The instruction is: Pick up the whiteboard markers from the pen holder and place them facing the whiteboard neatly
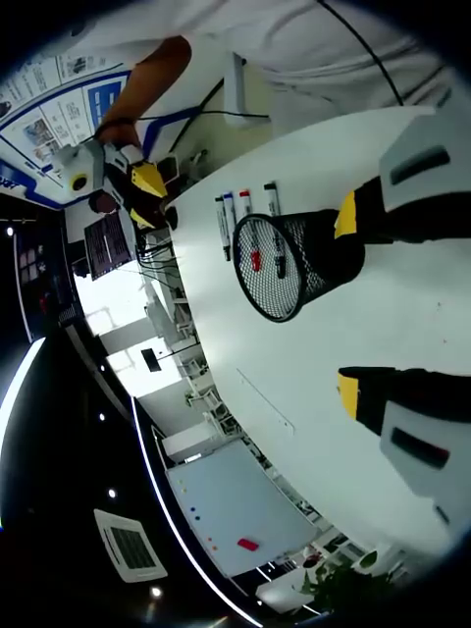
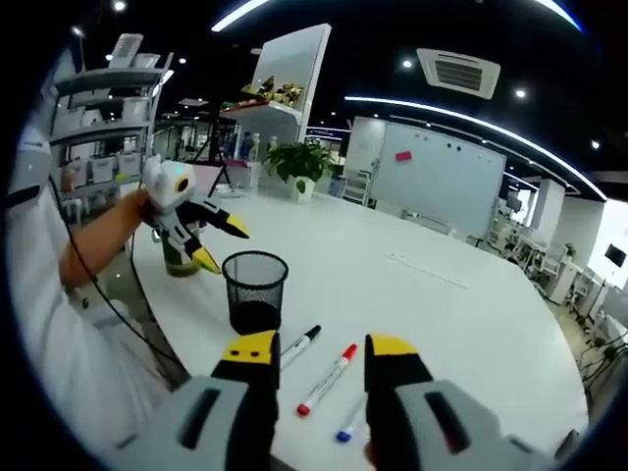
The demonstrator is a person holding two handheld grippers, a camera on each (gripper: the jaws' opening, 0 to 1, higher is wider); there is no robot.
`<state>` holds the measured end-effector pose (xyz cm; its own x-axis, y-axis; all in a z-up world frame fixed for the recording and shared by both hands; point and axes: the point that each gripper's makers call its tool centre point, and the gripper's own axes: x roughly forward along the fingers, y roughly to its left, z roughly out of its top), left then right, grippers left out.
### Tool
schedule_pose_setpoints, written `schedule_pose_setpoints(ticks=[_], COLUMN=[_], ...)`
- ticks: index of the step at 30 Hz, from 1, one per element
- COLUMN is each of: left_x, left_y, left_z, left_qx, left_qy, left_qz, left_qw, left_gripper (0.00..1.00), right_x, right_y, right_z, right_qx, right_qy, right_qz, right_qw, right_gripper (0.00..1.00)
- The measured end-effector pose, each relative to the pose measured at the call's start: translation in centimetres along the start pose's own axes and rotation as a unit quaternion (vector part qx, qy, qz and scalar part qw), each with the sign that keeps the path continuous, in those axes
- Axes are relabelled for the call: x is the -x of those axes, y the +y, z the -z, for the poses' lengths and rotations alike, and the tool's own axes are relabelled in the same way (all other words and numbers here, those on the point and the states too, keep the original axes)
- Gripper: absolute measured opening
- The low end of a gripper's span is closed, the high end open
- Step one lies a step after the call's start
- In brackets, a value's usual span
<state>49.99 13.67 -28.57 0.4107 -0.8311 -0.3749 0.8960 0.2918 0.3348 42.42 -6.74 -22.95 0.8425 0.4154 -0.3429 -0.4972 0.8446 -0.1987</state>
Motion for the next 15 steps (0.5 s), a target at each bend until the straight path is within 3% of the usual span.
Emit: schedule_pose_setpoints(ticks=[9, 15], left_x=[0.0, 0.0], left_y=[0.1, 0.0], left_z=[0.0, 0.0], left_qx=[0.000, 0.000], left_qy=[0.000, 0.000], left_qz=[0.000, 0.000], left_qw=[1.0000, 1.0000], left_gripper=[0.52, 0.52], right_x=[0.7, 1.0], right_y=[0.2, 0.4], right_z=[0.4, 1.1], right_qx=[-0.029, -0.025], right_qy=[0.006, 0.016], right_qz=[-0.008, -0.010], right_qw=[0.9995, 0.9995], right_gripper=[0.38, 0.40])
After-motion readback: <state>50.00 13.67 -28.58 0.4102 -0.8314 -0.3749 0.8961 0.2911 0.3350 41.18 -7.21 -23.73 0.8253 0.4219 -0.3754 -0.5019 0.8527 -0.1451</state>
